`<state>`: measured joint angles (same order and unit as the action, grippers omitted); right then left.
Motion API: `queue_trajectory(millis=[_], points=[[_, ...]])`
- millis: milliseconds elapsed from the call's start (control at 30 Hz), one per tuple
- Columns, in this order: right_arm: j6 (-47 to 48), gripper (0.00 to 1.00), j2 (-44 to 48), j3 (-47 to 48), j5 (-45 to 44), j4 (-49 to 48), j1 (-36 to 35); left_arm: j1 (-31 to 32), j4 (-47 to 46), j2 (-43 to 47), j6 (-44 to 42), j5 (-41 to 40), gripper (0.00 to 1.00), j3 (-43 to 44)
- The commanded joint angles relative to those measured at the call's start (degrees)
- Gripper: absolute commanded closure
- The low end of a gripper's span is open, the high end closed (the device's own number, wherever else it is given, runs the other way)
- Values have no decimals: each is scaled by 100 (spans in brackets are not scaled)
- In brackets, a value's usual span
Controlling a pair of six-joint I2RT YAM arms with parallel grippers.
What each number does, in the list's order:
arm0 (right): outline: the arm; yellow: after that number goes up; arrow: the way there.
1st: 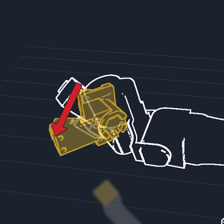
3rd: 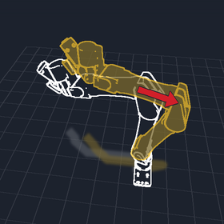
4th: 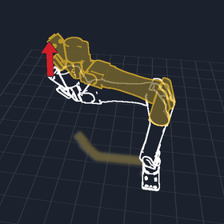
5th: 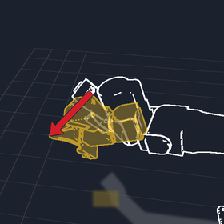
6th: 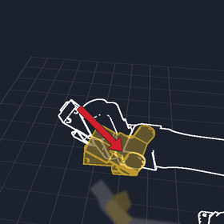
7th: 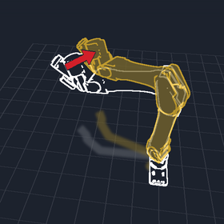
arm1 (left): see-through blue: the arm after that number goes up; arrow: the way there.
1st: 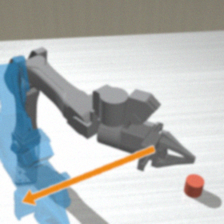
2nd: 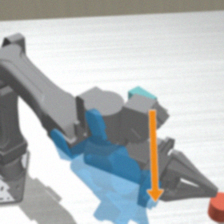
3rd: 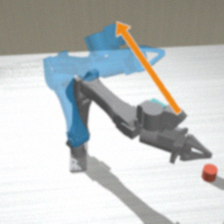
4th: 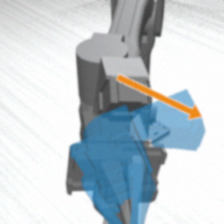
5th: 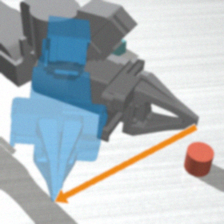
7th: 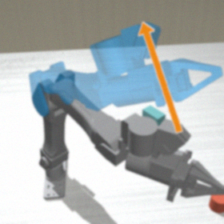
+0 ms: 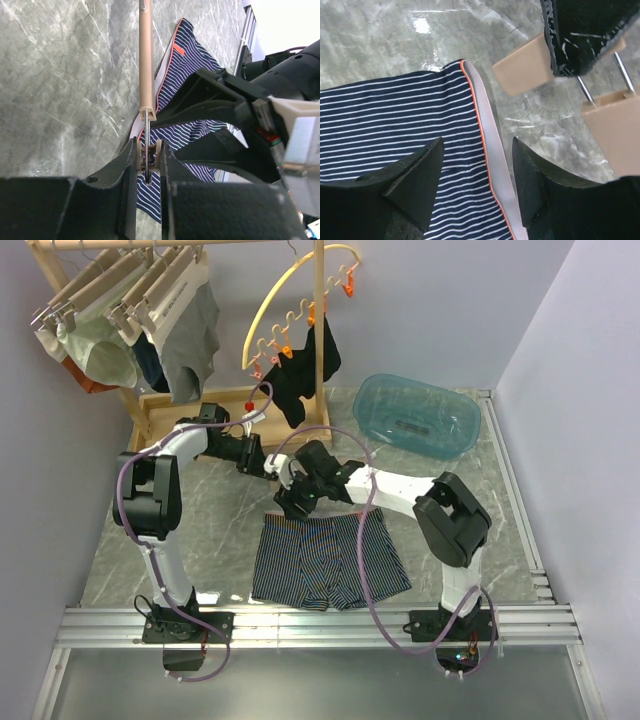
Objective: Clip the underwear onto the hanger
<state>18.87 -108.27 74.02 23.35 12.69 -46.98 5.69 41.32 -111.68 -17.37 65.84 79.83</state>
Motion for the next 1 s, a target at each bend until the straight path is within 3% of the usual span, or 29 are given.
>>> queue_trajectory(millis=[0,233,500,600,633,700,733,833,967], points=[[90,35,-185,358,55,-56,-57,-24,-80,-91,-188,192,100,199],[257,30,-642,543,-243,137,-92,-42,34,-223,-338,174,100,235],[459,31,-924,588,-419,374,-83,-51,104,-284,-461,166,100,217],[573,39,-898,491,-332,401,-83,-60,78,-302,-452,122,100,191],[608,49,-889,465,-244,401,-83,-51,61,-311,-461,122,100,173],[670,60,-871,394,-139,401,-74,-51,69,-328,-496,104,100,156],[705,70,-837,377,-34,401,-74,-51,78,-337,-513,104,100,138],[811,88,-758,359,73,427,-83,-51,192,-407,-697,113,100,147],[855,96,-634,359,195,393,-92,-42,245,-478,-856,69,100,85]])
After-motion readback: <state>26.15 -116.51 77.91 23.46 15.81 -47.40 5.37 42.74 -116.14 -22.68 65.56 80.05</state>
